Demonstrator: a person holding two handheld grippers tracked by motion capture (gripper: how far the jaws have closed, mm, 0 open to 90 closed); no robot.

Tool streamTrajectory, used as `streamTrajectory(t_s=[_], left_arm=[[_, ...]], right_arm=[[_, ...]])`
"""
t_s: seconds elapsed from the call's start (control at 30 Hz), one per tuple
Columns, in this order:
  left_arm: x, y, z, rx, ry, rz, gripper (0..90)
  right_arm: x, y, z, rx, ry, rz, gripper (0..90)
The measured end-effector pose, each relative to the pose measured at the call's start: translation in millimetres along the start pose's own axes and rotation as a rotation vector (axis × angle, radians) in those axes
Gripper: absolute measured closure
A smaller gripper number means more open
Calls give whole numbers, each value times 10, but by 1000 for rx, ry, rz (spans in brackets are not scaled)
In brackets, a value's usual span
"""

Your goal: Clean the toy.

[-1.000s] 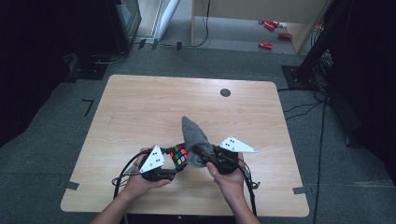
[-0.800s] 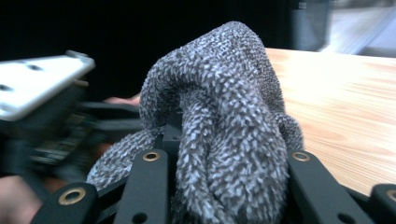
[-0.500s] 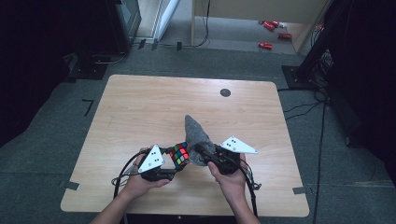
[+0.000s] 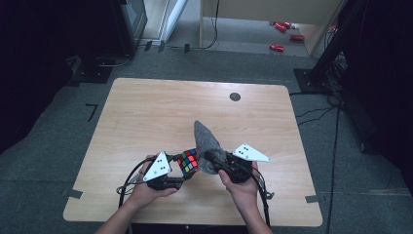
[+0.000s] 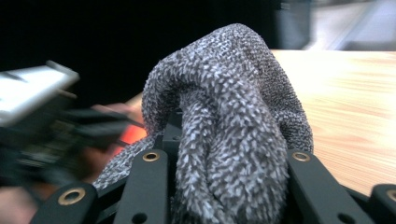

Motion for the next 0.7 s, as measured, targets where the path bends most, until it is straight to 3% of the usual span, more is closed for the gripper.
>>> streamTrajectory(t_s=[0.07, 0.17, 0.2, 0.27, 0.4, 0.47, 0.57, 0.67, 0.7], left_arm=[[9, -39, 21, 10, 3, 1, 346], [-34, -67, 9, 18, -21, 3, 346], [-44, -63, -3, 10, -26, 8, 346], [-54, -39, -35, -2, -42, 11, 346], [-79, 19, -77, -18, -65, -4, 346], [-73, 36, -69, -32, -58, -8, 346], [-47, 35, -45, -41, -42, -10, 346], [-67, -6, -32, -27, -54, -10, 346], [-78, -23, -34, -20, -61, -6, 347]], right_arm=[[-32, 150, 13, -57, -7, -19, 656], [2, 261, 49, -68, 18, -74, 653], [23, 242, 58, -62, 18, -75, 649], [46, 155, 51, -45, 5, -31, 651], [47, -33, 5, 50, 19, -33, 659], [8, -45, -22, 64, 13, -21, 660], [-65, 93, -30, 26, 2, -31, 659], [-77, 285, 3, -35, 0, -75, 658], [-61, 315, 17, -34, 7, -93, 658]])
Point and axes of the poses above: each handheld gripper's, and its own axes: z roughly forward along the jaws, x roughly out of its underside, y roughly to its left, the point moved 5 cm from there along z, roughly forward along the jaws, and after that the axes turned 11 degrees about -y, right-handed, at the moved point
